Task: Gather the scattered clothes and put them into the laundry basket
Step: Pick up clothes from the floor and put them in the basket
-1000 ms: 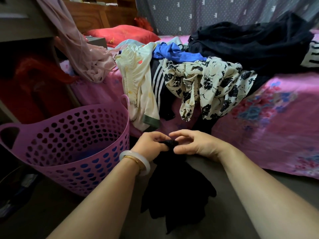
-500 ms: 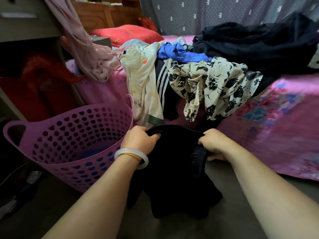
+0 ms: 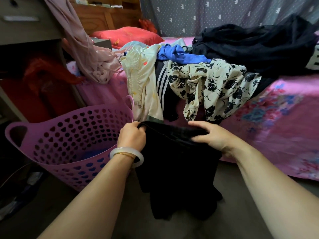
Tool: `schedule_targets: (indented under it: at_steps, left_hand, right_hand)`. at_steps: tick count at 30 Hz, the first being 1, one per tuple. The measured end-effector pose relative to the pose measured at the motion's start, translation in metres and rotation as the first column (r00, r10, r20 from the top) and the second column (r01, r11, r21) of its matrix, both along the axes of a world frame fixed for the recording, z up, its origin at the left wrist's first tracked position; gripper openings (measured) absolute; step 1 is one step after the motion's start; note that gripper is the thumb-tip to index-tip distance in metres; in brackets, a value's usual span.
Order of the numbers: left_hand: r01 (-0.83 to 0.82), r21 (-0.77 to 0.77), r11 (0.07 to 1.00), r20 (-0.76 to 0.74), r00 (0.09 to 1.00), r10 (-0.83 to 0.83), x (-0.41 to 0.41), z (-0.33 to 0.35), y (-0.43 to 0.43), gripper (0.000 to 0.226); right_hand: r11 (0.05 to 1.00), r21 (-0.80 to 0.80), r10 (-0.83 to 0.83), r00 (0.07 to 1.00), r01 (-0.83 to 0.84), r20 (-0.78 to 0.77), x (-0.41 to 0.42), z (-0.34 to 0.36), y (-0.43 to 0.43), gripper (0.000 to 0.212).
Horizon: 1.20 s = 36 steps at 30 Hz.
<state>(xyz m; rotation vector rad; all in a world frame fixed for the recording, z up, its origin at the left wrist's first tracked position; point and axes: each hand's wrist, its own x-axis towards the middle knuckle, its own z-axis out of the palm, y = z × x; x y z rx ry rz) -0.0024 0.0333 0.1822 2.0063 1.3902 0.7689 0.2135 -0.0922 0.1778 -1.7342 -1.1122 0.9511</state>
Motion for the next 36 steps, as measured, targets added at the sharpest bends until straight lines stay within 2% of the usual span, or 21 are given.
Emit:
schedule_targets:
  at_steps: [1, 3, 8, 9, 11, 12, 13, 14, 15, 17, 18, 19, 20, 22, 24, 26, 28, 29, 31, 34, 36]
  left_hand:
    - [-0.014, 0.012, 1.000, 0.032, 0.999, 0.013, 0.000, 0.001, 0.000, 0.023]
    - [-0.017, 0.035, 0.999, 0.083, 0.996, 0.014, 0.001, 0.001, 0.000, 0.032]
    - [-0.083, 0.000, 0.997, 0.146, 0.986, 0.082, -0.006, 0.003, 0.004, 0.030]
    - [-0.092, -0.020, 0.996, 0.144, 0.985, 0.094, -0.007, 0.003, 0.005, 0.029]
    - [-0.107, -0.093, 0.990, 0.146, 0.982, 0.120, -0.008, 0.000, 0.010, 0.026]
    - [-0.115, -0.122, 0.986, 0.127, 0.983, 0.131, -0.007, -0.001, 0.012, 0.026]
    - [-0.124, -0.126, 0.984, 0.088, 0.987, 0.136, -0.006, -0.003, 0.015, 0.027]
    - [-0.106, -0.109, 0.988, -0.011, 0.994, 0.106, -0.005, -0.002, 0.018, 0.029]
    - [-0.086, -0.072, 0.994, -0.170, 0.983, 0.073, -0.003, -0.005, 0.022, 0.031]
    - [-0.015, 0.021, 1.000, -0.396, 0.918, 0.022, 0.002, -0.004, 0.021, 0.034]
    - [0.007, -0.008, 1.000, -0.430, 0.903, -0.010, 0.004, -0.003, 0.015, 0.036]
    - [0.015, -0.063, 0.998, -0.420, 0.907, -0.040, 0.008, -0.005, 0.011, 0.036]
    - [-0.015, -0.166, 0.986, -0.305, 0.952, -0.037, 0.012, -0.005, 0.004, 0.035]
    - [-0.012, -0.445, 0.896, 0.081, 0.995, 0.054, 0.023, -0.008, -0.007, 0.036]
    - [0.160, -0.670, 0.725, 0.399, 0.901, 0.170, 0.037, -0.003, -0.024, 0.027]
    - [0.369, -0.705, 0.605, 0.567, 0.806, 0.170, 0.041, 0.005, -0.035, 0.015]
    - [0.550, -0.661, 0.511, 0.681, 0.725, 0.100, 0.033, 0.017, -0.043, 0.024]
    - [0.594, -0.638, 0.490, 0.702, 0.710, 0.054, 0.028, 0.019, -0.042, 0.030]
    - [0.591, -0.594, 0.546, 0.692, 0.721, -0.028, 0.019, 0.017, -0.034, 0.038]
    - [0.493, -0.429, 0.757, 0.622, 0.769, -0.148, 0.016, 0.001, -0.020, 0.043]
    - [0.531, -0.384, 0.756, 0.569, 0.781, -0.259, 0.012, -0.009, -0.021, 0.051]
  right_hand:
    - [0.993, -0.036, 0.118, 0.985, -0.114, 0.127, -0.003, 0.000, -0.001, 0.063]
    - [0.966, -0.105, 0.254, 0.945, -0.237, 0.205, -0.009, 0.005, -0.002, 0.073]
    - [0.965, 0.073, 0.244, 0.965, -0.251, 0.097, -0.018, 0.033, -0.012, 0.083]
    - [0.969, 0.046, 0.228, 0.952, -0.242, 0.206, -0.019, 0.033, -0.013, 0.089]
    - [0.974, -0.108, 0.223, 0.757, -0.199, 0.614, -0.022, 0.025, -0.007, 0.084]
    - [0.976, -0.157, 0.216, 0.617, -0.148, 0.757, -0.027, 0.020, -0.004, 0.066]
    - [0.983, -0.157, 0.185, 0.538, -0.097, 0.822, -0.032, 0.016, -0.002, 0.042]
    - [0.990, -0.131, 0.136, 0.581, -0.052, 0.803, -0.034, 0.011, 0.001, 0.022]
    - [0.994, -0.108, 0.081, 0.703, -0.005, 0.706, -0.034, 0.007, 0.005, 0.012]
    - [0.984, -0.135, -0.071, 0.954, 0.114, 0.290, -0.036, 0.003, 0.014, 0.018]
    - [0.973, -0.159, -0.159, 0.986, 0.165, 0.048, -0.038, 0.003, 0.017, 0.031]
    - [0.961, -0.181, -0.237, 0.958, 0.207, -0.163, -0.040, 0.003, 0.020, 0.044]
    - [0.952, -0.197, -0.288, 0.902, 0.234, -0.323, -0.043, 0.002, 0.021, 0.049]
    - [0.951, -0.201, -0.306, 0.812, 0.236, -0.497, -0.048, 0.004, 0.024, 0.037]
    - [0.987, -0.124, -0.161, 0.750, 0.106, -0.641, -0.058, 0.010, 0.022, 0.035]
    - [1.000, 0.015, -0.006, 0.792, 0.020, -0.611, -0.061, 0.010, 0.020, 0.058]
    - [0.996, 0.086, 0.000, 0.912, 0.039, -0.411, -0.056, 0.007, 0.020, 0.076]
    - [0.993, 0.108, -0.004, 0.939, 0.044, -0.344, -0.053, 0.007, 0.018, 0.074]
    - [0.987, 0.159, 0.019, 0.955, 0.030, -0.297, -0.050, 0.012, 0.015, 0.060]
    - [0.972, 0.233, 0.069, 0.945, 0.008, -0.319, -0.046, 0.031, 0.010, 0.047]
    - [0.958, 0.278, 0.186, 0.884, -0.067, -0.428, -0.043, 0.045, 0.006, 0.050]
